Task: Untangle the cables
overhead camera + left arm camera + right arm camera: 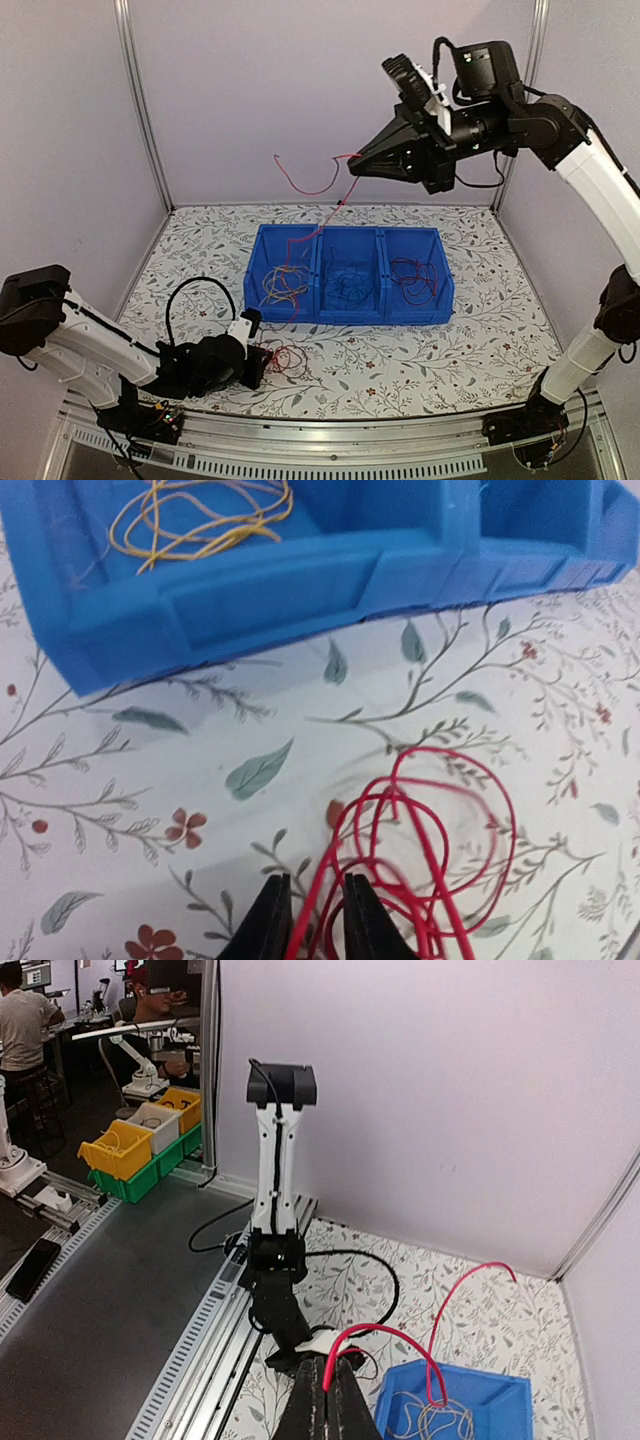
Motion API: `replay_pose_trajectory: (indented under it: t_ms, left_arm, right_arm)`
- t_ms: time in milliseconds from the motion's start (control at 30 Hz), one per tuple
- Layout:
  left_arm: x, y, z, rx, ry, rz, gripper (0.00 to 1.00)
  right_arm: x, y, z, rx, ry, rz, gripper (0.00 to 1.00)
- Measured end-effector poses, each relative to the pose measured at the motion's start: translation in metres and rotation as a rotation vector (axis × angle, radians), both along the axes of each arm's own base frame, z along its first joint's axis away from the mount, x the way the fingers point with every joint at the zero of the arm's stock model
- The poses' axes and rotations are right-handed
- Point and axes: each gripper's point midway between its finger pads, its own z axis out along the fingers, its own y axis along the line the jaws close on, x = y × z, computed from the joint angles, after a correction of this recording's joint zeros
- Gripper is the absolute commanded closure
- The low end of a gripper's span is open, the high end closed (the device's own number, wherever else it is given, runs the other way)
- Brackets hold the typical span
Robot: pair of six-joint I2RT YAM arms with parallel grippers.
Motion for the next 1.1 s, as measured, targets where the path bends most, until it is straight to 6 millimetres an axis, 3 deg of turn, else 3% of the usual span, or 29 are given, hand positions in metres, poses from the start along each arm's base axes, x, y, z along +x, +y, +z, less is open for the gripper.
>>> replay_pose_trajectory:
  t_ms: [67, 133, 267, 433, 500, 700, 867, 1000, 1100]
  left_arm:
    - [-0.006, 0.019, -0.024, 0.098, 0.04, 0.009, 0.87]
    - [-0.007, 0.025, -0.03, 0.125, 0.054, 0.016, 0.92]
    - [-0.007, 0.026, -0.03, 0.115, 0.061, 0.03, 0.95]
    - [-0.007, 0.032, -0.032, 0.129, 0.068, 0.055, 0.86]
    - [-0.006, 0.034, -0.032, 0.128, 0.071, 0.065, 0.86]
    - [-0.006, 0.036, -0.032, 0.118, 0.076, 0.084, 0.86]
    - [-0.005, 0.037, -0.032, 0.118, 0.074, 0.096, 0.85]
    - [-0.003, 0.038, -0.033, 0.113, 0.074, 0.111, 0.73]
    - [-0.002, 0.036, -0.033, 0.107, 0.07, 0.121, 0.72]
  right_arm:
    - [-0.014, -0.021, 0.038, 0.092, -0.064, 0.013, 1.0]
    - [-0.03, -0.036, 0.062, 0.153, -0.11, 0.034, 1.0]
    - [-0.041, -0.048, 0.078, 0.195, -0.145, 0.049, 1.0]
    - [-0.015, -0.057, 0.081, 0.191, -0.162, -0.034, 1.0]
    - [-0.002, -0.066, 0.091, 0.205, -0.189, -0.093, 1.0]
    - [0.045, -0.11, 0.137, 0.29, -0.291, -0.361, 1.0]
    - [0.069, -0.137, 0.17, 0.361, -0.349, -0.592, 1.0]
    - [0.091, -0.168, 0.193, 0.419, -0.397, -0.813, 1.0]
    - [0.11, -0.2, 0.202, 0.453, -0.418, -1.007, 1.0]
